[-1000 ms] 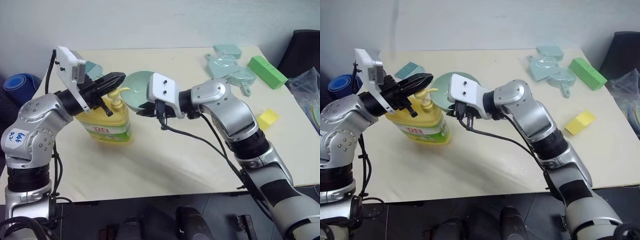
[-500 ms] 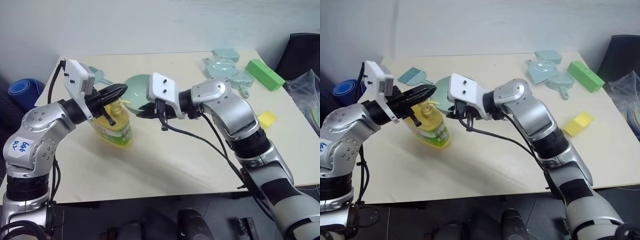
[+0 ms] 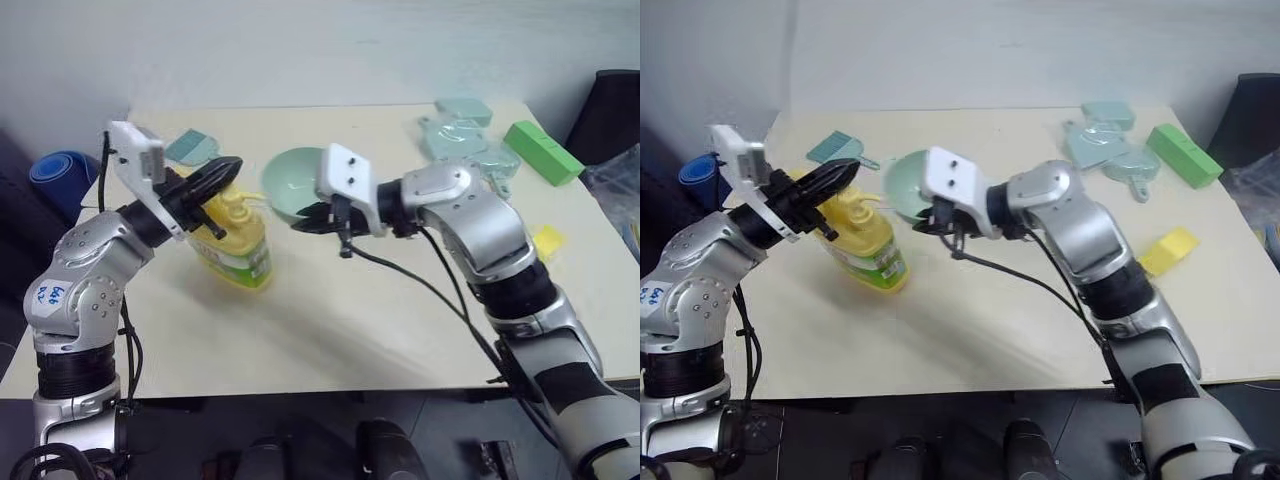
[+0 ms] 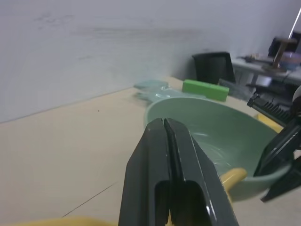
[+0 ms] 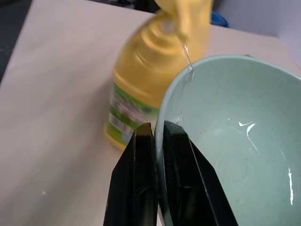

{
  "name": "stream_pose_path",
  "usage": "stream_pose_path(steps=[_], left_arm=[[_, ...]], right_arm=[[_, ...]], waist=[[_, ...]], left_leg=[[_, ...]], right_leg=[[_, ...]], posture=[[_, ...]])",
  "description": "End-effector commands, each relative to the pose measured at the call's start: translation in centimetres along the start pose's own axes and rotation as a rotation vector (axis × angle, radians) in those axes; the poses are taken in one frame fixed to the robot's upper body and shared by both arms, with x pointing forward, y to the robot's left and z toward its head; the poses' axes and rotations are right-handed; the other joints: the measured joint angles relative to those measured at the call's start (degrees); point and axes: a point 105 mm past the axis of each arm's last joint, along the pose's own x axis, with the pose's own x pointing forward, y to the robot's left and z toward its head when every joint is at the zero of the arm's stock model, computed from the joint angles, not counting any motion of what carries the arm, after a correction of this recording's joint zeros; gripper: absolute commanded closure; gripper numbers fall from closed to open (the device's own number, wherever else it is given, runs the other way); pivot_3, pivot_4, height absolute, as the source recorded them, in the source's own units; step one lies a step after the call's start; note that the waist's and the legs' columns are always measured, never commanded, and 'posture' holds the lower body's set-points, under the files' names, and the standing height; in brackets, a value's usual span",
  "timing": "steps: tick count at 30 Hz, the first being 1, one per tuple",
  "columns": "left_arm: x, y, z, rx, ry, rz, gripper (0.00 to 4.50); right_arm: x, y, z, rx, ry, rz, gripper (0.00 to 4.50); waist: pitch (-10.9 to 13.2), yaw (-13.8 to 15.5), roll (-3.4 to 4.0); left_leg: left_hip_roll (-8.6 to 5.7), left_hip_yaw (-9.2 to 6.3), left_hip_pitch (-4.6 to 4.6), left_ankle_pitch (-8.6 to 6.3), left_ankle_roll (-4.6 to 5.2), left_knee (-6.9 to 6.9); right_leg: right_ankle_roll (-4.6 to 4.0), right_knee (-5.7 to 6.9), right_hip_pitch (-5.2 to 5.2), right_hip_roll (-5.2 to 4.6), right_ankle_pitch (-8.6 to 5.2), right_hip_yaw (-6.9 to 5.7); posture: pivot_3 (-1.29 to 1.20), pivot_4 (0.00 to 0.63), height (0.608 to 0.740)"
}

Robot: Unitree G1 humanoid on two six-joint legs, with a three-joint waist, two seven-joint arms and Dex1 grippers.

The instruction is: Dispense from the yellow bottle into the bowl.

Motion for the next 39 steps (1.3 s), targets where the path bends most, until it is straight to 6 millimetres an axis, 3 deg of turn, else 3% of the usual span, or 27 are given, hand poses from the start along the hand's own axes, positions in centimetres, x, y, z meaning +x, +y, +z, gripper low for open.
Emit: stream_pose_path(steps=[1, 5, 11, 16, 19, 20, 22, 27, 31, 32, 37, 39], left_arm=[[-1.2, -1.1, 2.8, 0.050, -0.135, -0.082, 4.48], [-3.6, -1.9, 3.1, 0.019, -0.157, -0.162, 4.48], [-8.4, -3.6, -2.7, 0.028, 0.163, -0.243, 4.48], [-9.7, -4.3, -5.6, 0.025, 0.223, -0.224, 4.48], [-10.3, -4.6, -7.6, 0.053, 0.270, -0.223, 4.48], [-10.5, -4.5, -8.2, 0.068, 0.285, -0.218, 4.50], [-11.3, -3.9, -9.8, 0.134, 0.348, -0.211, 4.50], [-12.6, -2.9, -11.2, 0.130, 0.386, -0.139, 3.28], [-14.5, -3.5, -13.0, 0.201, 0.442, -0.139, 2.05], [-15.0, -3.8, -13.3, 0.213, 0.457, -0.139, 1.79], [-16.4, -4.6, -15.0, 0.226, 0.510, -0.081, 1.77], [-16.7, -5.1, -15.4, 0.244, 0.519, -0.082, 1.77]], right_arm=[[-2.1, -1.1, -0.9, 0.000, -0.015, -0.070, 4.50], [-3.6, -1.4, -5.1, 0.043, 0.049, -0.119, 4.50], [-4.9, -1.0, -12.5, 0.142, 0.127, -0.232, 4.50], [-5.6, 0.9, -16.6, 0.169, 0.186, -0.225, 4.50], [-6.0, 1.2, -17.3, 0.216, 0.162, -0.248, 4.50], [-6.2, 1.1, -17.3, 0.218, 0.148, -0.263, 3.87], [-6.7, 1.0, -17.1, 0.199, 0.132, -0.291, 3.31], [-9.4, 1.7, -15.1, 0.158, 0.027, -0.343, 1.60], [-11.9, 6.6, -13.4, 0.107, -0.093, -0.278, 0.26], [-12.4, 7.6, -13.5, 0.123, -0.091, -0.266, 0.23], [-14.7, 11.6, -15.2, 0.186, -0.032, -0.233, 0.12], [-15.3, 12.3, -16.0, 0.180, -0.010, -0.252, 0.12]], waist=[[0.07, -0.11, -0.11], [0.12, -0.28, -0.18], [0.40, -1.00, -0.23], [0.52, 0.09, -0.31], [0.53, 0.36, -0.31], [0.52, 0.45, -0.30], [0.53, 0.64, -0.30], [0.53, 1.44, -0.29], [0.52, 2.37, -0.32], [0.52, 2.52, -0.32], [0.55, 2.96, -0.37], [0.57, 2.93, -0.44]], left_leg=[[0.00, -0.02, -0.12, 0.00, 0.00, 0.00], [0.03, -0.05, -0.33, 0.00, 0.00, -0.04], [0.05, 0.02, -0.39, 0.00, 0.00, -0.16], [0.07, 0.04, -0.50, 0.00, -0.01, 0.02], [0.03, 0.05, -0.58, 0.00, 0.00, 0.11], [0.06, 0.04, -0.58, 0.00, 0.00, 0.12], [0.06, 0.06, -0.57, 0.00, 0.00, 0.10], [0.08, 0.10, -0.61, 0.00, 0.00, 0.08], [0.08, 0.05, -0.60, 0.00, 0.01, 0.08], [0.08, 0.07, -0.60, -0.01, 0.02, 0.05], [0.07, 0.31, -0.55, -0.02, 0.06, 0.12], [0.08, 0.37, -0.22, -0.03, 0.09, 0.07]], right_leg=[[0.00, -0.04, -0.08, 0.01, 0.00, -0.05], [0.00, -0.31, -0.16, 0.02, 0.00, -0.19], [0.01, -0.47, -0.22, 0.05, 0.00, -0.20], [0.01, -0.47, -0.23, 0.04, 0.00, -0.18], [0.06, -0.49, -0.26, 0.02, 0.03, -0.12], [0.06, -0.49, -0.26, 0.03, 0.03, -0.13], [0.06, -0.48, -0.27, 0.05, 0.03, -0.14], [0.06, -0.49, -0.33, 0.05, 0.03, -0.16], [0.07, -0.49, -0.31, 0.04, 0.04, -0.21], [0.07, -0.49, -0.31, 0.04, 0.04, -0.21], [0.08, -0.65, -0.23, 0.03, 0.04, -0.08], [0.06, -0.76, 0.06, 0.03, 0.03, 0.00]], posture=[[0.00, 0.150, 0.740], [0.00, 0.150, 0.740], [0.00, 0.150, 0.740], [0.00, 0.150, 0.740], [0.00, 0.150, 0.740], [0.00, 0.150, 0.740], [0.00, 0.150, 0.740], [0.00, 0.150, 0.740], [0.00, 0.150, 0.740], [0.00, 0.150, 0.740], [0.00, 0.150, 0.740], [0.00, 0.150, 0.740]])
